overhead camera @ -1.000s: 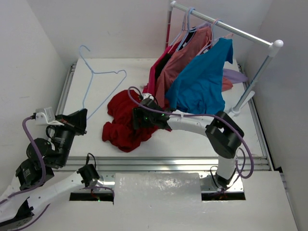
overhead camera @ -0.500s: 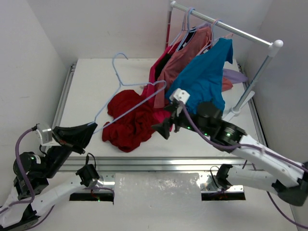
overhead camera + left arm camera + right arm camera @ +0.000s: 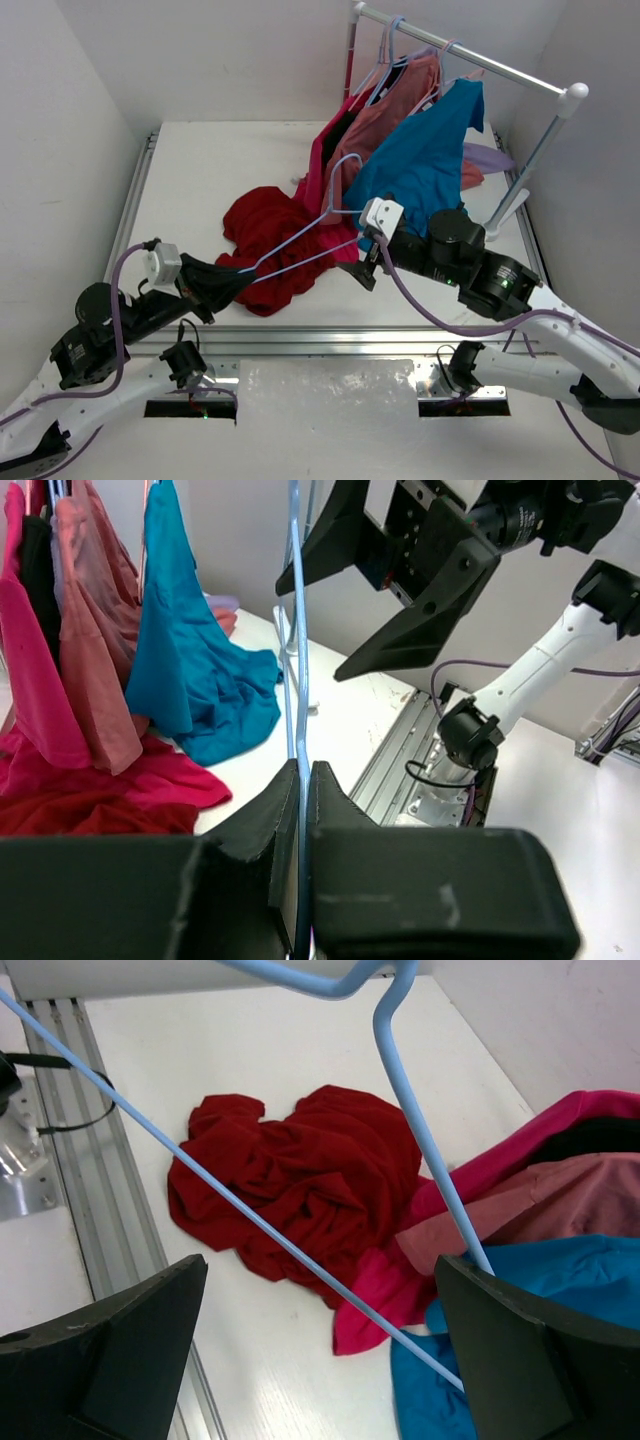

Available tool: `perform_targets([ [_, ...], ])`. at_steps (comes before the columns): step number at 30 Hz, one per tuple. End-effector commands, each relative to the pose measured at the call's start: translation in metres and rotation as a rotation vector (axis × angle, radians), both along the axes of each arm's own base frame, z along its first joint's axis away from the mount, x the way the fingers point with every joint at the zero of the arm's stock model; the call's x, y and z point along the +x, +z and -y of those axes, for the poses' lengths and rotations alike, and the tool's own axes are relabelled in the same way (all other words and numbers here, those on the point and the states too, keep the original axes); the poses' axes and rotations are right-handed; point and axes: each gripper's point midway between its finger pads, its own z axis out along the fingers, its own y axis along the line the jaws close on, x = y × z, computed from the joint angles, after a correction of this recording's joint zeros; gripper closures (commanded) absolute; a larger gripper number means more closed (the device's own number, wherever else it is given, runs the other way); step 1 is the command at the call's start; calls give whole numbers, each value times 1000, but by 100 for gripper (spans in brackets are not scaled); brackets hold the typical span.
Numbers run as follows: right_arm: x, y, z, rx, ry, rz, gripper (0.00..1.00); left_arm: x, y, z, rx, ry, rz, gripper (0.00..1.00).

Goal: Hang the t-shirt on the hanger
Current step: Pick up the hanger from the clothesline.

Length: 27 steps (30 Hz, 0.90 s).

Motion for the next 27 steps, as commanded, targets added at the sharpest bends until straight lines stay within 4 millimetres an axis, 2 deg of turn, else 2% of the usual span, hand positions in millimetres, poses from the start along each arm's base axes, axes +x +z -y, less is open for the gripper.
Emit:
perform_targets([
  [1,7,17,5,7,-26,77,4,-12,27,0,-65,-58,65,100],
  [4,7,20,9,9,-33,94,6,-8,28,-2,-70,-30,61,100],
  [5,-3,23,9,16,7,89,8,-1,28,-4,-71,10,50,100],
  [8,-10,33,17,65,7,106,9,8,28,-11,-76,76,33,100],
  [10,-10,42,30,112,-41,145,9,9,29,-13,-82,87,36,100],
  [15,-13,57,38,146,-53,169,6,6,33,-16,-101,84,41,100],
  [17,-10,59,36,134,-53,192,6,3,32,-13,-98,60,41,100],
  [21,14,46,26,42,-104,215,5,-5,33,-7,-94,4,48,100],
  [23,28,52,27,30,-156,269,5,-8,32,-3,-84,-25,47,100],
  [26,41,51,17,-12,-174,275,5,-9,30,0,-76,-43,45,100],
  [27,45,47,15,-28,-179,268,9,-10,31,1,-78,-48,47,100],
])
